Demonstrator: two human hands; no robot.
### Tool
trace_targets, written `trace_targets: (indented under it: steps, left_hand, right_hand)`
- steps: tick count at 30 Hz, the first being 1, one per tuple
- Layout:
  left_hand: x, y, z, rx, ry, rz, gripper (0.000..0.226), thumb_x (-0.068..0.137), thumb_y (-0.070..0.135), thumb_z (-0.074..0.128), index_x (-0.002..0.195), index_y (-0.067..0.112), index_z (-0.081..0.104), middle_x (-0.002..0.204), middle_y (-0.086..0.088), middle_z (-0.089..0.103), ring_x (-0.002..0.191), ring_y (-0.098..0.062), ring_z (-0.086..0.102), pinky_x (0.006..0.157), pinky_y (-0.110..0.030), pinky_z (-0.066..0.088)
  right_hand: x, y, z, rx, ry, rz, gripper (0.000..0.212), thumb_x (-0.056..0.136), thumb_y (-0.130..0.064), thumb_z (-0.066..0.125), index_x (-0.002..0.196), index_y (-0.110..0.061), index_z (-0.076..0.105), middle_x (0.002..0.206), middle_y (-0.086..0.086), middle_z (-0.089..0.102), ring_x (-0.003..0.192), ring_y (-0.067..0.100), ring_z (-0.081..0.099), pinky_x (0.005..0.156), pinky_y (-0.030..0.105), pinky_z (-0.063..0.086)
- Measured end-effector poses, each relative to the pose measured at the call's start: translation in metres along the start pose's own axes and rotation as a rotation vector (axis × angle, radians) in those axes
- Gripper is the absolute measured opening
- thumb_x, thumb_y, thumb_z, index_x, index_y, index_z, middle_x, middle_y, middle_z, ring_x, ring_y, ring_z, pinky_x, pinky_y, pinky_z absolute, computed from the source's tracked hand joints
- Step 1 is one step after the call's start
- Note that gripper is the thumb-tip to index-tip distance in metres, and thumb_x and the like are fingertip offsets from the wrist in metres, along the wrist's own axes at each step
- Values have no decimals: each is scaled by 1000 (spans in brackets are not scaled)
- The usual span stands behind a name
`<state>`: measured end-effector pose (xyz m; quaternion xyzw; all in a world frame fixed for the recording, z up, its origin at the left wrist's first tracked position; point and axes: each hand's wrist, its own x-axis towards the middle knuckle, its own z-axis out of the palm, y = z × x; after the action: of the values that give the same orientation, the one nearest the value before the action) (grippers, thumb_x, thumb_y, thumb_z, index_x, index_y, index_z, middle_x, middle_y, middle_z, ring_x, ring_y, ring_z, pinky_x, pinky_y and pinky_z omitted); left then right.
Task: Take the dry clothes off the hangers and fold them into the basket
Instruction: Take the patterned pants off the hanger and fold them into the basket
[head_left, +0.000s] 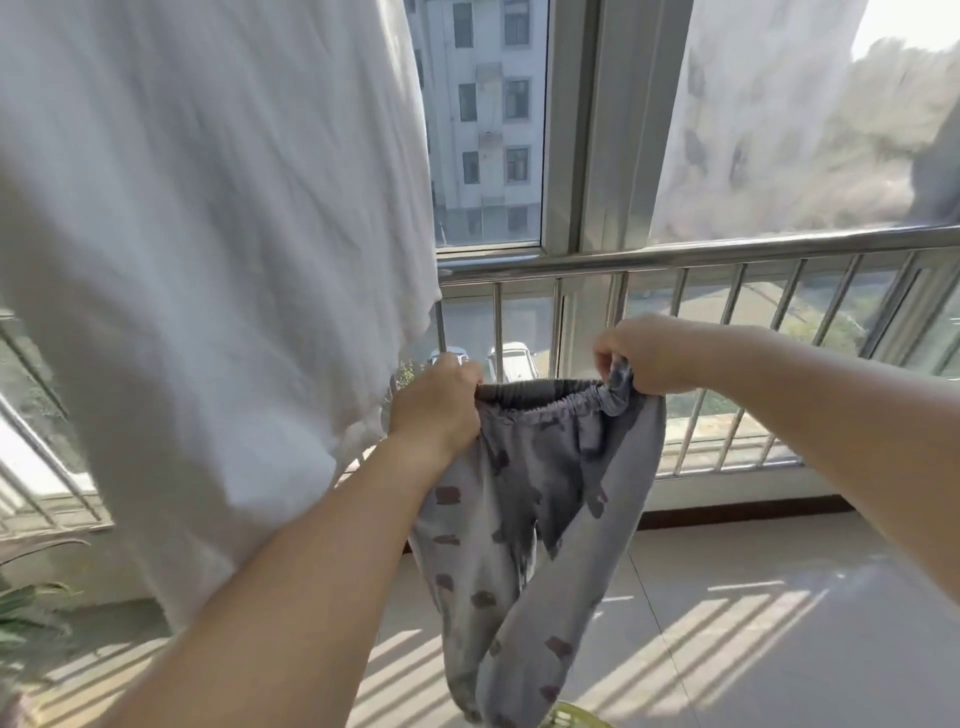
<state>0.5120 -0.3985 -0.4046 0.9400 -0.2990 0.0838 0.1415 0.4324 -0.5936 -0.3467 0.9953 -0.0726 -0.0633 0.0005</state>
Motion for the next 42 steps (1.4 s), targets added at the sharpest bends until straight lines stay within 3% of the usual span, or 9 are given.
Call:
trace_targets:
  steps: [4,9,13,16,21,26,33,37,42]
  left_hand:
    - [-5,2,-2,49,4,106,19,85,2,39,96,12,50,96,-7,53,91,-30,53,67,-34,36]
    - [-12,1,-8,92,-37,200,16,83,1,37,92,12,45,83,-3,43,76,-27,42,63,-33,33]
    - [-21,2,-8,93,-139,258,11,82,4,40,86,14,43,81,-4,48,77,-28,49,62,-31,34]
    - [-30,-1,-5,114,-177,320,6,83,16,48,84,16,42,81,-1,50,75,-25,49,62,-29,35]
    - [-50,-12,5,191,-261,428,31,82,40,62,87,22,37,87,4,48,81,-21,51,65,-33,42]
    - [-66,-25,14,65,-315,346,29,84,37,65,96,23,43,82,4,48,77,-19,48,66,-30,36]
    - [-86,-19,13,-268,-346,142,23,84,35,65,88,12,63,74,3,54,77,-19,50,64,-28,37]
    - [-95,-4,10,-505,-403,-120,32,88,30,60,95,-1,64,84,-11,60,71,-21,54,62,-28,43]
    - [-103,16,5,-948,-471,-512,13,91,18,56,88,5,53,63,-7,58,40,-13,55,42,-21,47]
  right_hand:
    - [-13,7,16,204,-25,111,31,87,5,36,98,-22,46,86,-1,46,70,11,45,53,21,40]
    - [-27,9,34,406,24,170,33,85,5,36,109,-11,52,93,10,53,78,21,46,60,28,39]
    - [-45,4,42,607,-59,207,33,77,6,57,107,-5,52,96,18,57,79,23,53,66,33,48]
    - [-59,3,47,606,-151,229,51,65,-15,83,105,-12,52,97,8,62,87,23,60,77,35,53]
    - [-77,-8,71,524,-49,285,58,65,-37,82,110,-11,54,105,6,59,96,25,55,84,33,45]
    - [-91,-19,89,608,62,344,38,73,-24,78,102,-4,62,99,14,63,93,30,60,85,39,51]
    - [-99,-33,104,908,140,399,20,77,-18,75,81,-9,57,84,11,62,75,25,60,62,28,49]
    - [-96,-46,98,826,227,427,27,80,-27,71,90,-7,57,82,8,58,71,21,55,57,28,45]
    - [-94,-62,91,773,330,400,24,84,-29,65,86,-10,50,74,1,48,66,14,46,50,24,33]
